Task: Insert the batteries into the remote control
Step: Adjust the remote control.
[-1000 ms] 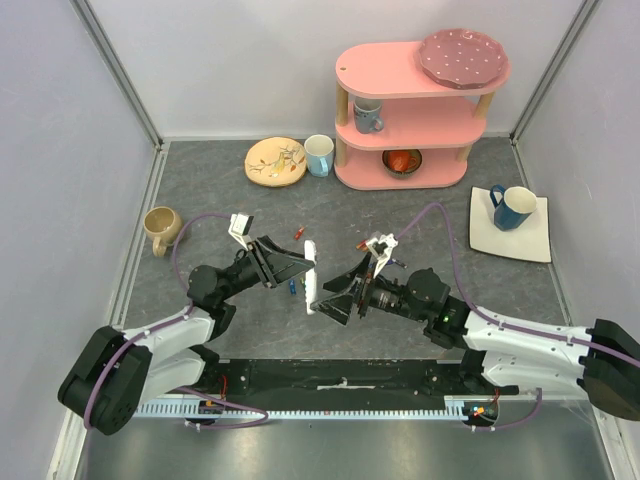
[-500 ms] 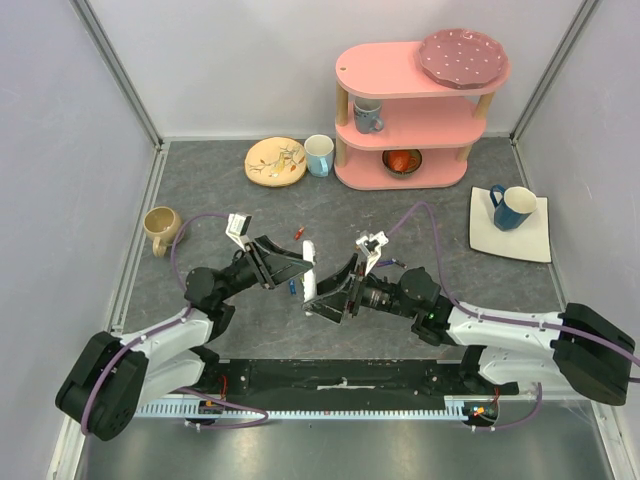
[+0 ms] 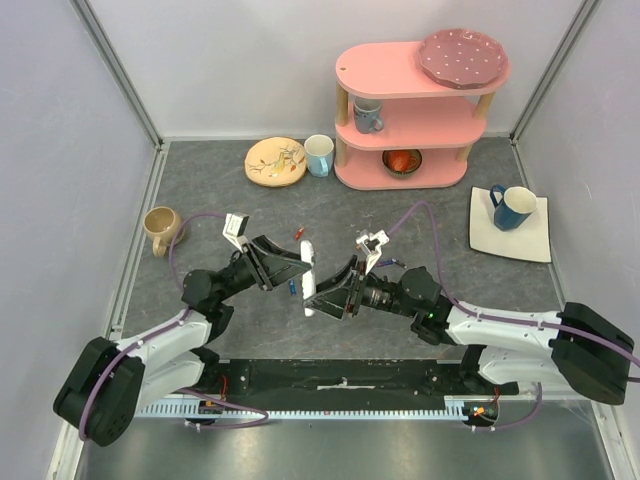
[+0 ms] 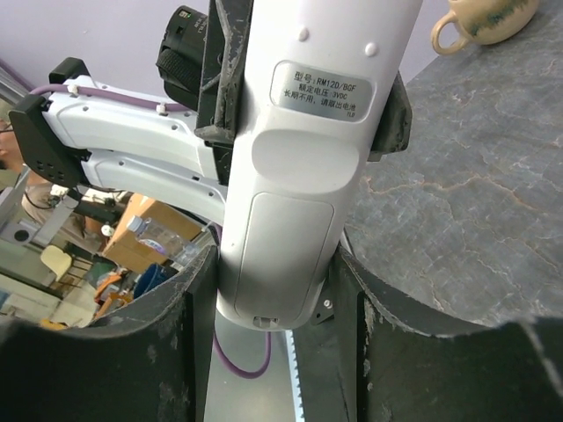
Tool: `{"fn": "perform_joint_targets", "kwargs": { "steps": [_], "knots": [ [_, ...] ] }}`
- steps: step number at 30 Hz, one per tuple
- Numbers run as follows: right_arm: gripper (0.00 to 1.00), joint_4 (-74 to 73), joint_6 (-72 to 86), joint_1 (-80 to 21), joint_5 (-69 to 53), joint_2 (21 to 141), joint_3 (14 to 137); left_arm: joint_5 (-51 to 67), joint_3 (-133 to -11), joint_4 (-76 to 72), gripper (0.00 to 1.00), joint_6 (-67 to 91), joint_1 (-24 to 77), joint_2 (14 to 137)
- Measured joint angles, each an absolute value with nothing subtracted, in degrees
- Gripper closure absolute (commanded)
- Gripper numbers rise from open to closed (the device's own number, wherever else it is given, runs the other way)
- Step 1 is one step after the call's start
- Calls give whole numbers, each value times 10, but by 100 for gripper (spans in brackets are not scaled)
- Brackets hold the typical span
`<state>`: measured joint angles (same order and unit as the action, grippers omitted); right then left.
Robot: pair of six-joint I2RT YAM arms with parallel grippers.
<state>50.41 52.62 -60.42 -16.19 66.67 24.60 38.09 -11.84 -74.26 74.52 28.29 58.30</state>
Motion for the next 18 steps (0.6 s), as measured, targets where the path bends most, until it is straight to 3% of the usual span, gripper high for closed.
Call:
{"fn": "perform_joint_targets", "kwargs": {
  "steps": [1, 2, 13, 18],
  "knots": [
    [62, 498, 522, -604, -163, 663, 247, 381, -118, -741, 34, 745, 283, 582],
    [62, 488, 517, -604, -164, 657, 248, 381, -118, -741, 2, 745, 283, 579],
    [65, 159, 338, -605, -141, 549, 355, 356, -162, -624, 1, 695, 271, 468],
    [64, -39, 254, -606, -25, 563, 439, 292, -244, -362, 1, 596, 277, 451]
  ]
}}
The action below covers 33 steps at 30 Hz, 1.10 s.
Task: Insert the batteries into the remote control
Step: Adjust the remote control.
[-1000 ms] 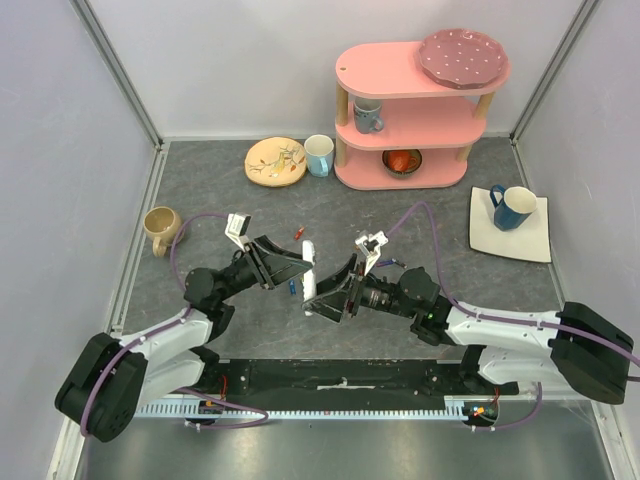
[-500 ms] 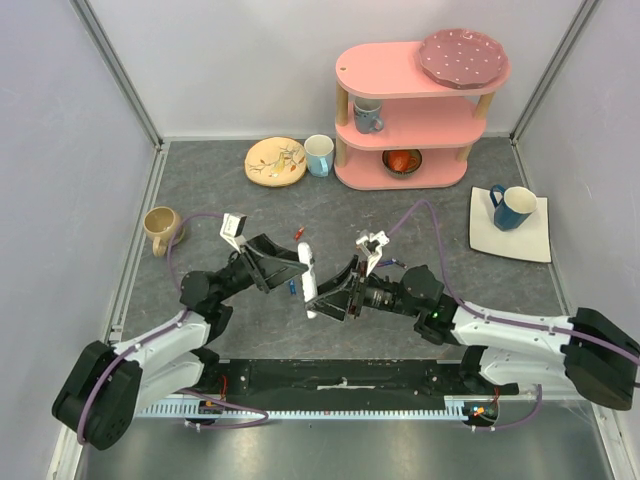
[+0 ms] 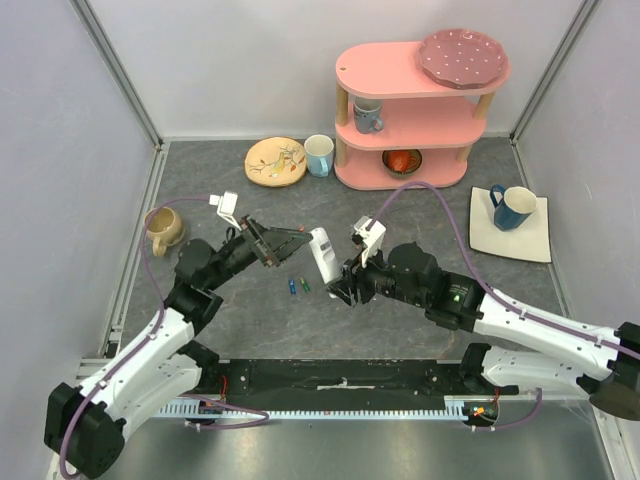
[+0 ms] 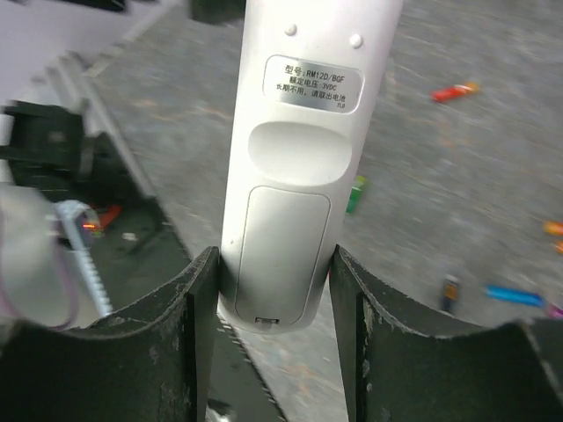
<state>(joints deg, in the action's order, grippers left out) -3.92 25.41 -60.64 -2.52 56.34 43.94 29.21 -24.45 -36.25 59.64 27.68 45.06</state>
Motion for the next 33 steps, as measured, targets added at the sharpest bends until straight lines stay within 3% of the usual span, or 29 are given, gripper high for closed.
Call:
{"fn": "perform_joint_targets", "kwargs": {
  "steps": [7, 18, 21, 26, 33],
  "knots": [
    [66, -193, 196, -612, 99, 606, 500, 160, -348, -97, 1, 491, 333, 481],
    [65, -234, 189, -629, 141, 638, 522, 104, -361, -41, 13, 468, 423, 557],
    [65, -233, 191, -632, 140, 640, 522, 103, -360, -66, 19, 469, 424, 564],
    [66, -232, 199, -639, 141, 642, 522, 104, -352, -124, 43, 473, 425, 576],
    [66, -227, 206, -640, 141, 642, 522, 108, -329, -182, 55, 488, 425, 597]
  ]
}}
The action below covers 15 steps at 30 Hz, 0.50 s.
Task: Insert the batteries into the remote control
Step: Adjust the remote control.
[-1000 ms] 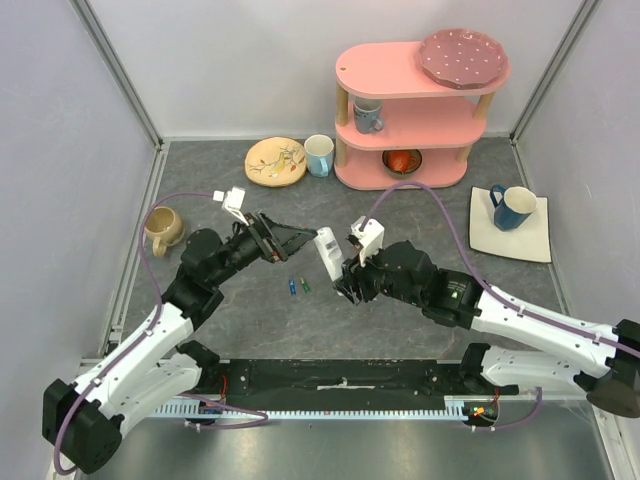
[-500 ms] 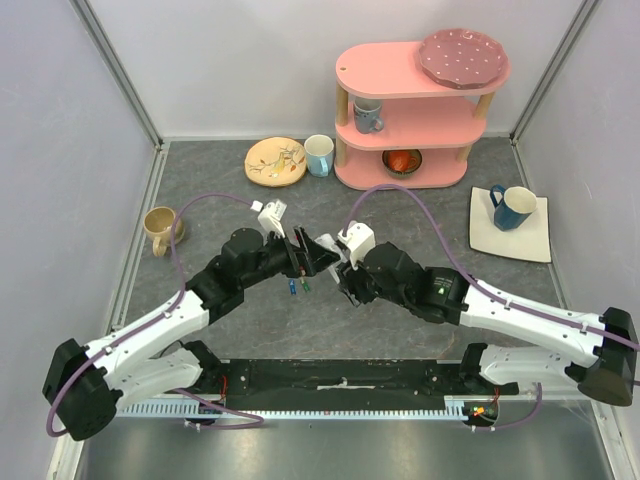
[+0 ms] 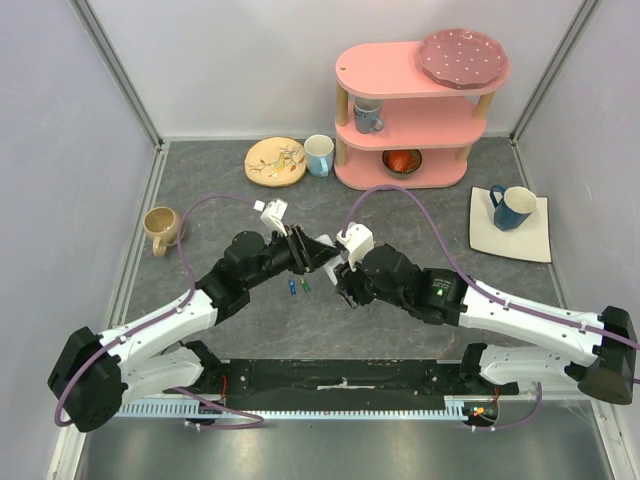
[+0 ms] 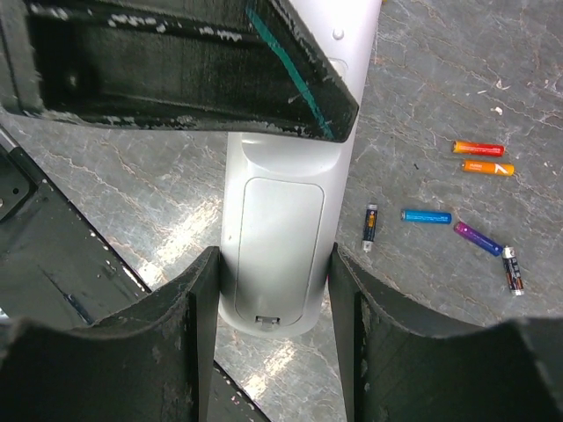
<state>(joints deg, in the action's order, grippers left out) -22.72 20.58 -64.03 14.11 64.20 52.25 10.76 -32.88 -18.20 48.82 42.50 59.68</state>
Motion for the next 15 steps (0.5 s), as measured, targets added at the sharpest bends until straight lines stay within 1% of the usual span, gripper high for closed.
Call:
{"fn": "perform_joint_targets", "kwargs": {
  "steps": [2, 6, 10, 11, 12, 14, 15],
  "knots": [
    [66, -225, 208, -641, 141, 642, 522, 110, -321, -195, 55, 493, 425, 599],
    [66, -218, 210, -641, 141, 642, 522, 118, -312, -217, 60, 500, 427, 606],
    [66, -215, 210, -641, 141, 642, 522, 124, -308, -234, 62, 503, 431, 609],
    [66, -215, 210, -641, 141, 642, 522, 125, -306, -238, 64, 505, 432, 610],
    [66, -215, 210, -641, 142, 642, 522, 125, -305, -242, 71, 505, 432, 611],
    [66, -215, 211, -641, 142, 642, 522, 128, -305, -248, 80, 514, 433, 613],
    [66, -214, 211, -641, 143, 642, 522, 128, -305, -256, 88, 516, 436, 613]
  ]
}}
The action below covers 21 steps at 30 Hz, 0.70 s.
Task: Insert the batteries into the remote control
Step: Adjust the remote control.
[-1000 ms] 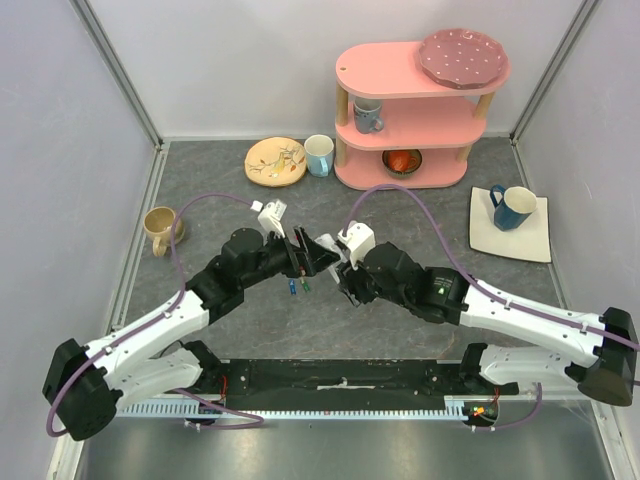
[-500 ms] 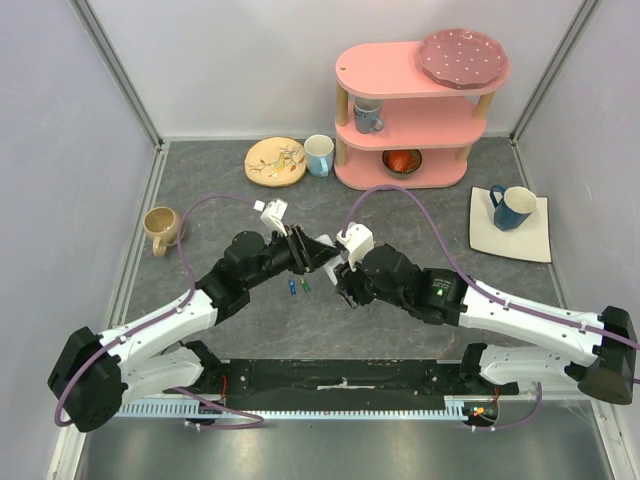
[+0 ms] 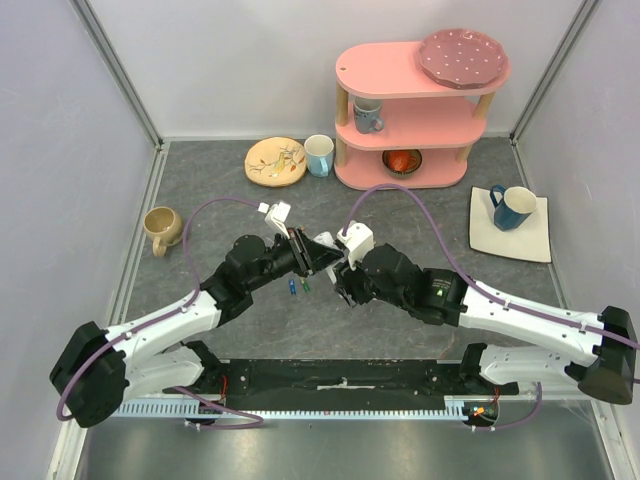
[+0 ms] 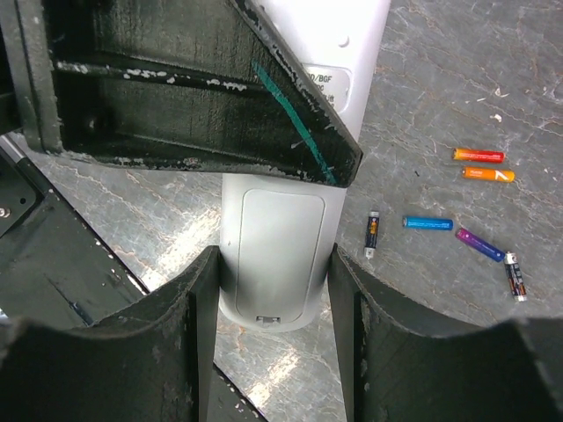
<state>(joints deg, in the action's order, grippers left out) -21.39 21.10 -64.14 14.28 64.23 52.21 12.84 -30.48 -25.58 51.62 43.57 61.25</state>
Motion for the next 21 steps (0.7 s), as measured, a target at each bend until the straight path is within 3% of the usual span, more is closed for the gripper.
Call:
{"fn": "perform_joint_targets", "kwargs": {
  "steps": [3, 4, 6, 12, 17, 21],
  "knots": [
    [54, -213, 211, -642, 146, 642, 522, 127, -303, -262, 98, 518, 437, 613],
    [42, -213, 211, -642, 147, 642, 522, 127, -302, -263, 98, 518, 437, 613],
    [27, -213, 212, -642, 149, 641, 522, 126, -299, -269, 98, 519, 437, 612],
    [6, -217, 232, -643, 157, 612, 522, 108, -274, -271, 98, 518, 437, 592],
    [4, -202, 274, -643, 183, 542, 504, 58, -216, -305, 98, 517, 437, 522],
    [11, -153, 333, -643, 196, 487, 444, 26, -170, -350, 98, 509, 437, 486]
  ]
}}
